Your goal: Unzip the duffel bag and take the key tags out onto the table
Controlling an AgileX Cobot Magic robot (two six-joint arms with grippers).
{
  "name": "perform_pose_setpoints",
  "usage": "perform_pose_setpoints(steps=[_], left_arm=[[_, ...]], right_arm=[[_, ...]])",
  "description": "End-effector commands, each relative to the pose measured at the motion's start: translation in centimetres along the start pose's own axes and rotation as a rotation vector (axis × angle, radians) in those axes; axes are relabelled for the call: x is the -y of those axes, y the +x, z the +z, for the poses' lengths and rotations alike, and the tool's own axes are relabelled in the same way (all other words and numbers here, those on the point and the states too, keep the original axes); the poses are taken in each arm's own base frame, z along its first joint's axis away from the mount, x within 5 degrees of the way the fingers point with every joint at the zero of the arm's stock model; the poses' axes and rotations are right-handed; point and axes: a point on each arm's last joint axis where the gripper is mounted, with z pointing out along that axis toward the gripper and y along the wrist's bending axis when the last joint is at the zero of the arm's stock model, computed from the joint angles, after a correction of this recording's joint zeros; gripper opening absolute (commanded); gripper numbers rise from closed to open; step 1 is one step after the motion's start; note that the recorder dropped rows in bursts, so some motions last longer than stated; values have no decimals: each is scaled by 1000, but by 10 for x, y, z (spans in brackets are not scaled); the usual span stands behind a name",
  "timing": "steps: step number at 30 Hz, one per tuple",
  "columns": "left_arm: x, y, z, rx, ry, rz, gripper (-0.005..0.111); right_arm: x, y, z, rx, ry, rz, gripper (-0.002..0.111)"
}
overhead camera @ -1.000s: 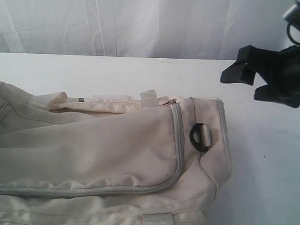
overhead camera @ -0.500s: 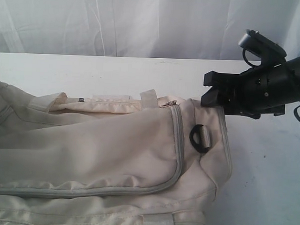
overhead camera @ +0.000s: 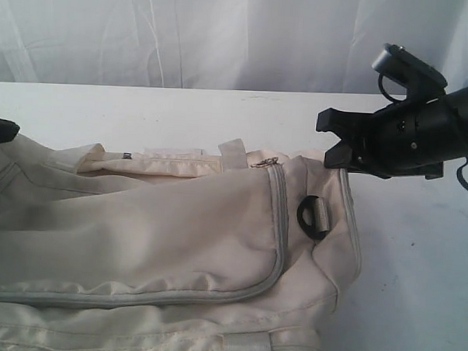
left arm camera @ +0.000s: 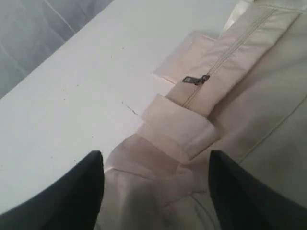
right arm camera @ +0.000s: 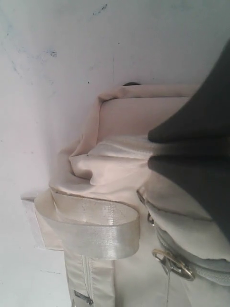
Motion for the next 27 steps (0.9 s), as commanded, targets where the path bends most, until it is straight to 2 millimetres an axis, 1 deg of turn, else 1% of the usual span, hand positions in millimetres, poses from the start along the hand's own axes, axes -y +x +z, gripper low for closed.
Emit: perform_pose_setpoints(steps=[1,4,5,7,11,12,13,14,15,16,17,18,20,21,23,27], left_arm=[[-2,8,14,-30,37,-13,66],[-3,14,19,-72,45,12,65],[-3,17,20,-94,50,26,64],[-3,20,21,-126,62,43,57],[-1,25,22,-165,90,53,36],[-1,25,22,-167,90,54,26],[-2,25,22,-168,87,44,22],[-2,25,22,-169,78,18,12],[-3,25,22,-170,72,8,8],[-4,25,22,-171,56,-24,0],[-4,25,22,-171,51,-35,0],[-6,25,22,-172,30,-82,0],[-12,23,20,-150,-45,-202,0],[-15,20,16,-126,-93,-266,0],[-18,17,6,-88,-135,-317,0],[-17,9,-3,-20,-149,-408,0]], right_arm=[[-2,-1,-5,13,-4,-24,0],[-4,-4,-11,44,-2,-35,0],[-5,-5,-12,58,0,-37,0],[-5,-6,-14,78,4,-39,0],[-6,-8,-17,100,7,-42,0],[-6,-8,-18,104,7,-42,0],[-6,-9,-18,109,9,-42,0],[-6,-10,-18,121,13,-38,0],[-6,-10,-19,127,14,-40,0],[-7,-11,-22,145,16,-45,0],[-7,-12,-24,152,16,-44,0],[-5,-14,-30,171,20,-39,0],[1,-18,-39,200,36,-29,0],[7,-20,-44,205,46,-14,0],[17,-20,-48,183,61,2,0],[29,-15,-49,136,135,-63,0]])
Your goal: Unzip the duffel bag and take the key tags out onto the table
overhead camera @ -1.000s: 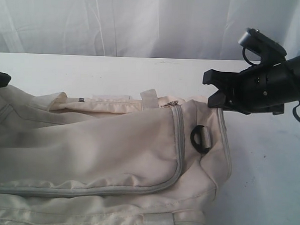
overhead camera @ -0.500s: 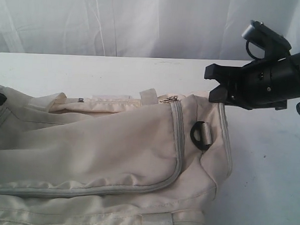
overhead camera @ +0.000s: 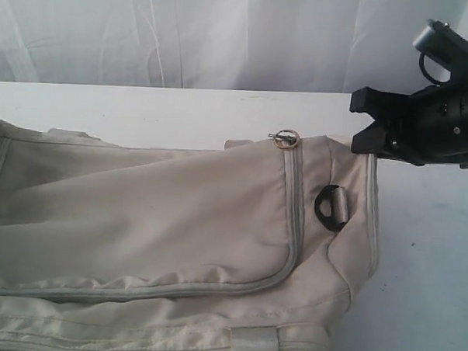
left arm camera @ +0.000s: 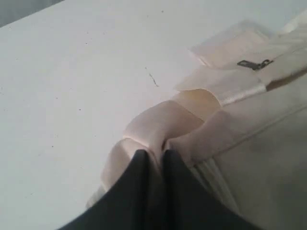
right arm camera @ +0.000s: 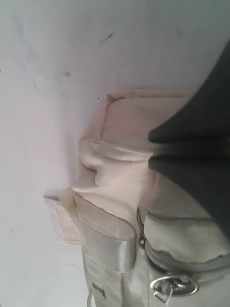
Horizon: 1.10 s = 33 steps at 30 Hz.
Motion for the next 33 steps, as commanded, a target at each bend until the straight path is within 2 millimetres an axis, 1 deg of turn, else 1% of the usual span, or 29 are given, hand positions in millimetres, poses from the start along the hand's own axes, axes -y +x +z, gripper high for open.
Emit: perform_pose_setpoints(steps=[1,6,14,19,23,29,33], left_arm=[[-1,-9,-13,76,-32,-84,0],[4,-13,-25,106,-34,-95,0],[8,-20,-43,168,-78,-90,0],[-3,-23,-57,231,-204,-167,0],[-7,-23,-59,248,-229,-195,0],[-14,-29,-65,348,-290,-323,0],[-21,-32,-72,419,-369,-403,0]], right_arm=[[17,-8,-10,80,127,-85,0],[24,-9,-12,78,166,-87,0],[25,-8,-12,64,177,-107,0],[31,-4,-12,41,225,-94,0],[32,-1,-11,27,235,-88,0],[32,-1,-11,27,236,-90,0],[32,-1,-11,27,236,-90,0]])
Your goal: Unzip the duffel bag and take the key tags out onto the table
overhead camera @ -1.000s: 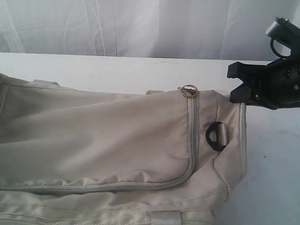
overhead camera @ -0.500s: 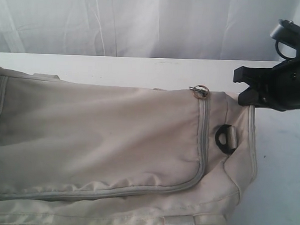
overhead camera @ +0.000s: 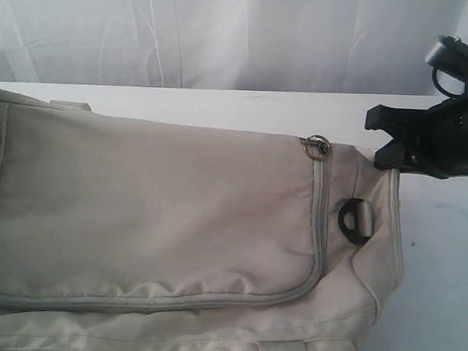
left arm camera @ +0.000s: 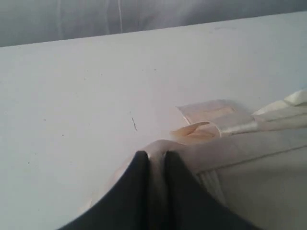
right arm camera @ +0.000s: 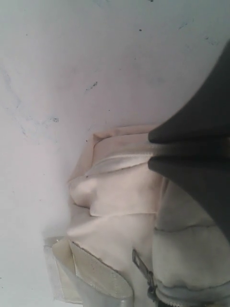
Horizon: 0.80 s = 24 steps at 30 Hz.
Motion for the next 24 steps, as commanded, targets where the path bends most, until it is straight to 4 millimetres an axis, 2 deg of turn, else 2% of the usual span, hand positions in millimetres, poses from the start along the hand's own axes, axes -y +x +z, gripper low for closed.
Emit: perform_pose_setpoints(steps=[1,9,17,20,24], left_arm=[[-29,-29,-25,267,-338,-116,0],[-23,-24,-22,191,-276,11,0],[-19,-23,-21,174,-241,17,0],[-19,-23,-21,173,-237,17,0],[-18,-22,-21,165,-219,17,0]], right_arm=[[16,-7,-4,67,108,-90,0],[16,-7,-4,67,108,-90,0],[12,-9,-12,91,101,-101,1],[6,-15,-25,125,90,-149,12],[-4,-21,-47,178,74,-201,40]])
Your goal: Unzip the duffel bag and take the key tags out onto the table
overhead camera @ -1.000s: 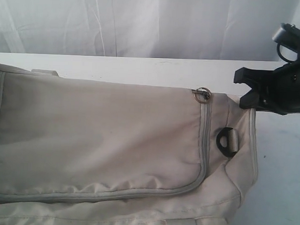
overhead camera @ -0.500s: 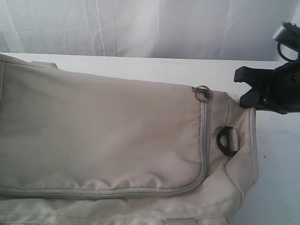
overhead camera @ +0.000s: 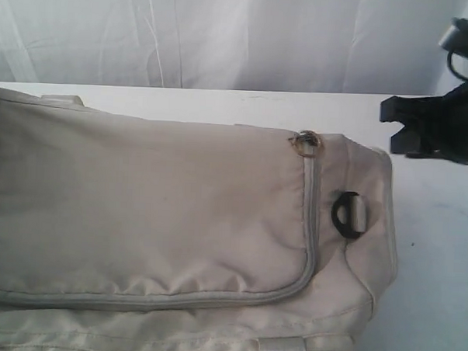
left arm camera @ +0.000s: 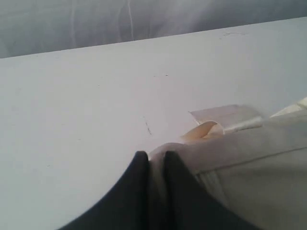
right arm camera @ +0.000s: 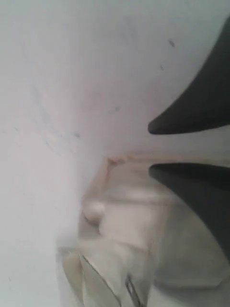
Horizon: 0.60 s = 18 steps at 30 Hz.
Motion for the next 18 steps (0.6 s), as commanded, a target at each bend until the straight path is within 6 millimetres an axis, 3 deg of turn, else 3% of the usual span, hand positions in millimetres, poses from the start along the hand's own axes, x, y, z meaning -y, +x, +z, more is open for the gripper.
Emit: perform_pose_setpoints(steps=[1,3,5,10,12,18], left_arm=[[-15,-21,-16,144,-175,-19,0],[-15,-21,-16,141,-169,-19,0],[-15,-21,-16,141,-169,-19,0],[-14,-21,-16,138,-160,-18,0],[-13,-20,-15,132,-146,-18,0],[-11,-20,-15,123,-123,-17,0]], right_arm=[[-1,-16,-27,123,47,-105,49],[-9,-18,-33,146,22,-114,60],[-24,-17,-34,152,-31,-175,62],[-67,3,-22,60,-180,-721,56],[-80,11,-16,32,-229,-860,56],[-99,18,-2,32,-267,-920,56]])
